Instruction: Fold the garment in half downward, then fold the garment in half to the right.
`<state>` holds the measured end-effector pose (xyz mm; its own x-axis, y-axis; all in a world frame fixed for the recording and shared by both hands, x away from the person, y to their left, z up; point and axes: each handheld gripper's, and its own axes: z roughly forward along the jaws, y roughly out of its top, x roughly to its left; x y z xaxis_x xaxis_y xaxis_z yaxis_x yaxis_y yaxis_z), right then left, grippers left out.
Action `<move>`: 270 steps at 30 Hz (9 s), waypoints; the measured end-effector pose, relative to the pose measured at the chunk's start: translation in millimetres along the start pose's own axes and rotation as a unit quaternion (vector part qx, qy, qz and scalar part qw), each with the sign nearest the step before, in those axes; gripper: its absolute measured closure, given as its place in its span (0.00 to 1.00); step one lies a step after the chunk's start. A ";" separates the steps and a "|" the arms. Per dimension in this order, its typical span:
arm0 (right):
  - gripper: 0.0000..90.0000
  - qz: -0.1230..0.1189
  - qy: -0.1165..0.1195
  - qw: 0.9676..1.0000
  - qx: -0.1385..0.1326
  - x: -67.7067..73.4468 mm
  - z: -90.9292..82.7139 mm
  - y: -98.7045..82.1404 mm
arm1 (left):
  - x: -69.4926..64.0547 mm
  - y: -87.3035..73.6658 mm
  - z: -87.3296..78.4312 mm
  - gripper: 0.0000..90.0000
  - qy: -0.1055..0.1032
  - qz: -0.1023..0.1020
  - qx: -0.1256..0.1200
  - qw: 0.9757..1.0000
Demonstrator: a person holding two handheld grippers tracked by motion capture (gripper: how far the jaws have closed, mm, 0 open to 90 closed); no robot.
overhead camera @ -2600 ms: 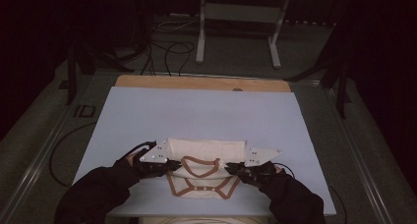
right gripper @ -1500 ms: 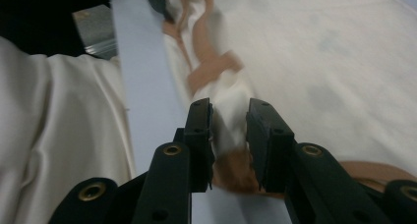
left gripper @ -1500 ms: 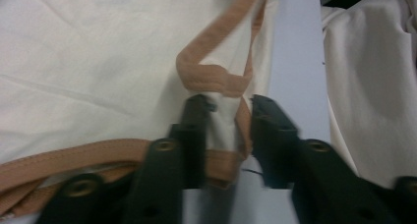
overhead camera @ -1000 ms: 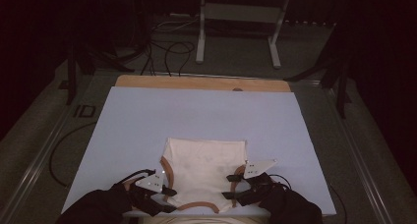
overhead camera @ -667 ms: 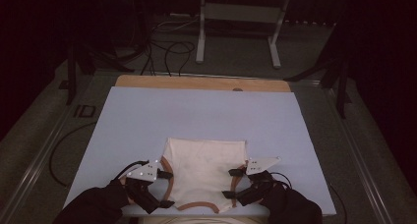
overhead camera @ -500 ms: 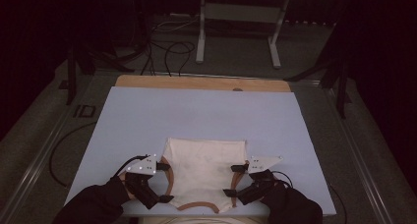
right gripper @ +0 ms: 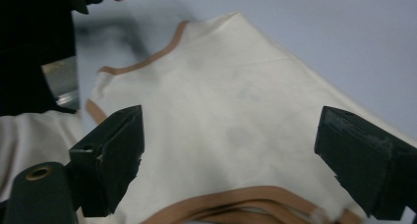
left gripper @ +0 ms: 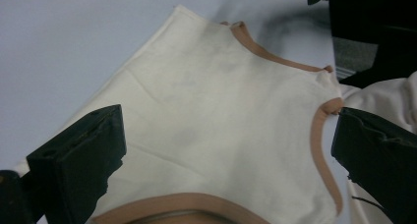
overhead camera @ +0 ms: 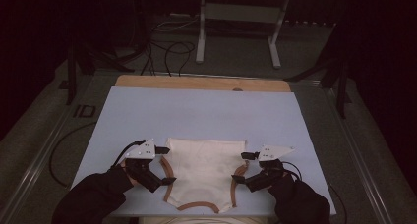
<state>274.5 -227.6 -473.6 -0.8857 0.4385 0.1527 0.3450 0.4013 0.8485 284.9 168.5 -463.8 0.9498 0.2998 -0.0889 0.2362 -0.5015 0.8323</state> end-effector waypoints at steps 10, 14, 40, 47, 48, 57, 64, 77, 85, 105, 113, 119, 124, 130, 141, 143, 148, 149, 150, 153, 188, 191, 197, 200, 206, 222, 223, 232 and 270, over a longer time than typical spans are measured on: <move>0.12 -0.008 -0.020 1.000 0.003 -16.7 -1.2 16.8 | 19.9 5.4 8.2 0.01 0.009 0.000 0.010 1.000; 0.12 -0.012 -0.024 1.000 0.006 -26.1 0.8 20.6 | 30.5 6.1 9.0 0.01 0.020 -0.002 0.015 1.000; 0.15 0.036 -0.053 0.996 0.057 -89.0 37.7 1.5 | 98.8 -13.4 43.0 0.17 0.074 -0.074 0.073 0.992; 0.19 0.050 -0.060 0.994 0.075 -103.2 40.8 -3.2 | 107.4 -18.4 53.1 0.29 0.085 -0.076 0.103 0.988; 0.20 0.051 -0.058 0.994 0.076 -104.5 41.1 -3.1 | 108.1 -19.1 53.1 0.32 0.088 -0.076 0.101 0.988; 0.36 0.032 -0.061 0.992 0.106 -107.4 45.7 -8.1 | 117.9 -25.4 48.3 0.59 0.074 -0.099 0.092 0.988; 0.56 0.032 -0.047 0.991 0.120 -104.3 48.6 -7.3 | 114.2 -25.3 47.6 0.66 0.050 -0.109 0.096 0.988; 0.95 0.021 -0.071 0.991 0.111 -105.0 43.4 4.0 | 112.7 -21.6 40.6 0.95 0.064 -0.115 0.089 0.987; 0.95 0.037 -0.086 0.991 0.094 -118.1 43.0 10.6 | 117.8 -14.3 35.9 0.95 0.088 -0.117 0.074 0.986; 0.95 0.057 -0.127 0.987 0.075 -150.6 53.7 33.4 | 153.8 10.8 44.7 0.95 0.137 -0.103 0.063 0.983; 0.95 0.065 -0.135 0.985 0.087 -166.5 60.0 39.3 | 166.2 13.3 54.6 0.95 0.147 -0.110 0.070 0.980; 0.95 0.077 -0.144 0.982 0.090 -181.2 63.9 41.2 | 174.7 14.3 63.7 0.95 0.153 -0.117 0.076 0.978; 0.95 0.079 -0.149 0.980 0.102 -185.5 69.6 41.0 | 176.2 11.9 70.2 0.95 0.162 -0.116 0.084 0.976; 0.95 0.086 -0.154 0.978 0.115 -189.9 74.6 37.7 | 181.6 12.4 76.7 0.95 0.167 -0.116 0.094 0.975; 0.95 0.100 -0.161 0.974 0.120 -198.2 79.2 35.8 | 188.5 9.2 86.5 0.93 0.170 -0.125 0.107 0.972; 0.95 0.103 -0.162 0.973 0.125 -198.7 81.7 33.7 | 189.2 9.1 86.8 0.91 0.171 -0.130 0.103 0.971; 0.82 0.114 -0.164 0.973 0.115 -198.5 79.4 32.8 | 186.4 11.2 84.9 0.73 0.180 -0.124 0.107 0.970; 0.81 0.119 -0.160 0.973 0.112 -198.4 77.6 33.4 | 185.3 12.3 84.0 0.63 0.183 -0.126 0.104 0.970; 0.78 0.121 -0.156 0.974 0.108 -198.0 75.7 34.0 | 184.2 13.2 82.9 0.54 0.187 -0.126 0.101 0.969; 0.61 0.122 -0.151 0.975 0.106 -194.7 72.2 36.8 | 181.0 16.7 79.9 0.39 0.180 -0.128 0.092 0.971; 0.13 0.081 -0.131 0.988 0.011 -118.7 31.3 49.3 | 90.1 12.4 9.6 0.00 0.105 -0.059 -0.019 0.993; 0.13 0.074 -0.128 0.989 0.006 -110.5 31.6 42.2 | 82.3 0.4 5.1 0.00 0.102 -0.066 -0.037 0.992; 0.13 0.067 -0.113 0.991 -0.008 -96.4 30.2 25.9 | 70.3 -14.0 5.5 0.00 0.102 -0.063 -0.039 0.992; 0.13 0.068 -0.112 0.991 -0.004 -95.1 32.9 22.2 | 65.7 -14.1 4.7 0.00 0.106 -0.053 -0.037 0.992; 0.13 0.063 -0.107 0.992 0.005 -93.6 38.2 19.9 | 61.3 -15.5 3.8 0.00 0.104 -0.045 -0.038 0.993; 0.12 0.048 -0.105 0.993 -0.004 -86.2 39.8 31.6 | 54.8 -11.3 9.1 0.00 0.089 -0.023 -0.032 0.995; 0.12 0.051 -0.107 0.993 -0.014 -85.3 40.4 34.7 | 54.3 -10.9 9.3 0.00 0.088 -0.020 -0.032 0.995; 0.13 0.039 -0.090 0.995 -0.005 -82.2 51.7 54.1 | 48.3 -4.5 12.5 0.00 0.067 -0.002 -0.033 0.997; 0.13 0.015 -0.034 0.998 0.045 -81.0 148.3 107.9 | 33.7 -8.9 65.3 0.17 0.011 0.089 0.113 0.990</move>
<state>429.6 -100.6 -469.5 -0.8527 0.5031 0.1405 0.4004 0.4567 0.7944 328.2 130.0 -509.9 0.9765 0.2068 0.0611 0.1083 -0.7152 0.6905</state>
